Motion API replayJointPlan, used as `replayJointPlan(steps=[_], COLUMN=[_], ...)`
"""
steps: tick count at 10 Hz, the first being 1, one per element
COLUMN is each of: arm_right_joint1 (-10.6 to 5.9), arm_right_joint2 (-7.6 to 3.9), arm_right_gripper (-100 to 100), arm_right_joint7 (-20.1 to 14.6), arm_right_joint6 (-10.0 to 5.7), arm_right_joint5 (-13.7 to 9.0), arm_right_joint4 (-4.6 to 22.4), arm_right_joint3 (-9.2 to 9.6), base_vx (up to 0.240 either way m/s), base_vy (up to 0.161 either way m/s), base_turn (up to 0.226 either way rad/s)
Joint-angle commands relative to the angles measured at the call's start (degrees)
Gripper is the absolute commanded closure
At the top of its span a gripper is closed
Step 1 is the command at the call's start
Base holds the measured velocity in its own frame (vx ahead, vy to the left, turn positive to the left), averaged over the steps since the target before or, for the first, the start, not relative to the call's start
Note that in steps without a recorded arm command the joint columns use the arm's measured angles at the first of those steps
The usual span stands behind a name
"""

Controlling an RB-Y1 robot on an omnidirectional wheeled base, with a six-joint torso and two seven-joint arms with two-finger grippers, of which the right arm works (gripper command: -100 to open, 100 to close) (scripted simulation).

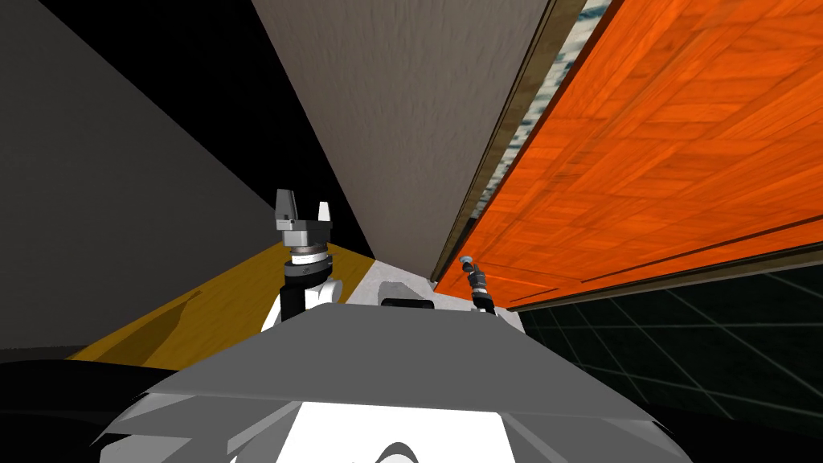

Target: Pull the door open

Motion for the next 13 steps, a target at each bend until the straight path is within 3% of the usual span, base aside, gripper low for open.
replayJointPlan(steps=[1,4,11,13], arm_right_joint1=[-0.53,-0.82,-2.23,-2.23], arm_right_joint2=[0.85,0.88,1.04,1.04], arm_right_gripper=[100,100,100,100], arm_right_joint7=[-2.86,-5.59,-16.43,-17.43], arm_right_joint6=[-0.15,0.01,0.8,0.8], arm_right_joint5=[-0.68,-1.5,-5.5,-5.5], arm_right_joint4=[-0.42,-0.27,0.51,1.05], arm_right_joint3=[0.95,1.25,2.72,2.72], base_vx=[-0.037,-0.039,-0.044,-0.041], base_vy=[-0.014,-0.017,-0.017,-0.01], base_turn=[0.074,0.043,0.062,0.03])
